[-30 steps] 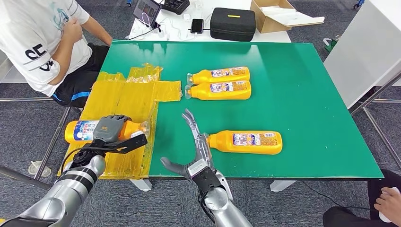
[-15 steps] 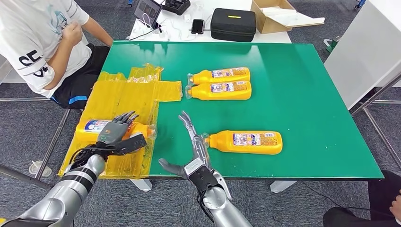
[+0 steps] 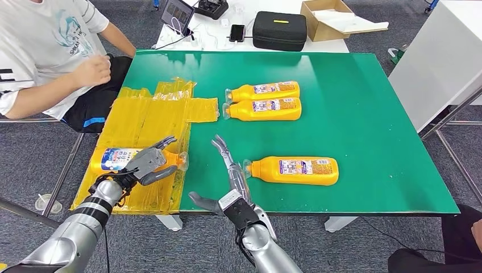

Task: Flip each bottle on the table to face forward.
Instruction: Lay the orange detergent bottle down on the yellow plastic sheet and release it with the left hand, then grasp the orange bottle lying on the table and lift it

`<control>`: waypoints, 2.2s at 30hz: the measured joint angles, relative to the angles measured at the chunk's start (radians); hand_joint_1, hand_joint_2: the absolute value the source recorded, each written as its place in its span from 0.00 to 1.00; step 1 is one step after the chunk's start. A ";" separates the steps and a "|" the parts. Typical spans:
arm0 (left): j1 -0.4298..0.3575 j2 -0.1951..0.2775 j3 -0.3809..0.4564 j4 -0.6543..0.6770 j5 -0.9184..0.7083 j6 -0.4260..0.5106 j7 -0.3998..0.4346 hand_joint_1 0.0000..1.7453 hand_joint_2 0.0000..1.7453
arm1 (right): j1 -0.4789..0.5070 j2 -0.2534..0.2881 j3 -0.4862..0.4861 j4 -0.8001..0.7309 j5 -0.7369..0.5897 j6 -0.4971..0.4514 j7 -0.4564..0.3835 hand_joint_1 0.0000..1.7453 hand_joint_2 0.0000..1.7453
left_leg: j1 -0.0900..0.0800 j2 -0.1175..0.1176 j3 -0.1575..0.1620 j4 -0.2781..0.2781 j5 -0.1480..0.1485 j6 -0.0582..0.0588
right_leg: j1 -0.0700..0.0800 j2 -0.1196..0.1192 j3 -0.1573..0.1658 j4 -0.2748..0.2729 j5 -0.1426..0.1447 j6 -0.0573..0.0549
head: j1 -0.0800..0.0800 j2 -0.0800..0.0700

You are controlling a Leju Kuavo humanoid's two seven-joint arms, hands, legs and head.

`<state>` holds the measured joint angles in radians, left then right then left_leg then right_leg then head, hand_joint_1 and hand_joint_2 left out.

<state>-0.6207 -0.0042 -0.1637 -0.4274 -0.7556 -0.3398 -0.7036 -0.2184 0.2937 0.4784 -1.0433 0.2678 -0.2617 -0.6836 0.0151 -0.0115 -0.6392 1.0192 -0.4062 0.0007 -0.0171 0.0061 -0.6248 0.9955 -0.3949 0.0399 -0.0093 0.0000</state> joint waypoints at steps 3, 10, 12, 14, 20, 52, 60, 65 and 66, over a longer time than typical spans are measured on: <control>0.011 0.000 0.006 -0.019 0.055 -0.024 0.000 0.00 0.00 | -0.004 0.000 0.000 0.009 0.000 0.000 0.000 0.00 1.00 | 0.000 0.000 0.000 0.000 0.000 0.000 | 0.000 0.000 0.000 0.000 0.000 0.000 | 0.000 0.000; 0.096 -0.058 0.086 -0.202 0.514 0.191 0.001 0.00 0.50 | -0.003 0.002 -0.001 0.016 0.032 -0.023 0.013 0.00 1.00 | 0.000 0.001 -0.003 0.000 0.000 0.000 | 0.000 0.000 -0.004 0.000 0.000 0.000 | 0.000 0.000; 0.110 -0.087 0.123 -0.275 0.580 0.309 0.001 0.00 1.00 | -0.002 0.003 -0.001 0.016 0.050 -0.038 0.023 0.00 1.00 | 0.000 0.001 -0.004 0.000 0.000 0.000 | 0.000 0.000 -0.004 0.000 0.000 0.000 | 0.000 0.000; 0.125 -0.114 0.159 -0.353 0.638 0.383 0.001 0.00 1.00 | 0.001 0.001 -0.001 0.012 0.075 -0.063 0.036 0.00 1.00 | 0.000 0.001 -0.004 0.000 0.000 0.000 | 0.000 0.000 -0.005 0.000 0.000 0.000 | 0.000 0.000; 0.180 -0.164 0.235 -0.542 0.715 0.443 0.001 0.00 1.00 | -0.003 -0.051 -0.013 -0.020 0.179 -0.114 0.133 0.00 1.00 | 0.000 0.001 -0.004 0.000 0.000 0.000 | 0.000 0.000 -0.005 0.000 0.000 0.000 | 0.000 0.000; 0.376 -0.208 0.237 -0.661 0.641 0.529 0.001 0.00 1.00 | -0.122 -0.455 -0.201 -0.041 0.454 0.239 0.603 0.00 1.00 | -0.001 0.000 -0.005 0.001 -0.001 0.001 | -0.001 0.000 -0.005 -0.001 0.001 0.002 | 0.000 0.000; 0.362 -0.207 0.224 -0.622 0.628 0.542 0.002 0.00 1.00 | -0.152 -0.478 -0.185 0.025 0.409 0.331 0.576 0.00 1.00 | -0.001 0.000 -0.005 0.001 -0.001 0.001 | -0.001 0.000 -0.005 -0.001 0.001 0.002 | -0.001 0.000; 0.346 -0.204 0.220 -0.593 0.624 0.541 0.002 0.00 1.00 | -0.190 -0.507 -0.155 0.053 0.384 0.410 0.567 0.00 1.00 | -0.001 0.001 -0.004 0.001 0.000 0.001 | -0.001 0.000 -0.004 -0.001 0.001 0.002 | 0.000 0.000; 0.343 -0.204 0.220 -0.588 0.624 0.540 0.002 0.00 1.00 | -0.198 -0.514 -0.149 0.058 0.383 0.422 0.567 0.00 1.00 | -0.001 0.001 -0.004 0.001 0.000 0.001 | -0.001 0.000 -0.004 -0.001 0.001 0.002 | 0.000 0.000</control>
<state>-0.2775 -0.2079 0.0560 -1.0150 -0.1316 0.2005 -0.7019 -0.4160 -0.2200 0.3292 -0.9853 0.6503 0.1603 -0.1164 0.0140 -0.0109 -0.6431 1.0200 -0.4066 0.0017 -0.0179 0.0062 -0.6287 0.9948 -0.3936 0.0416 -0.0098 0.0000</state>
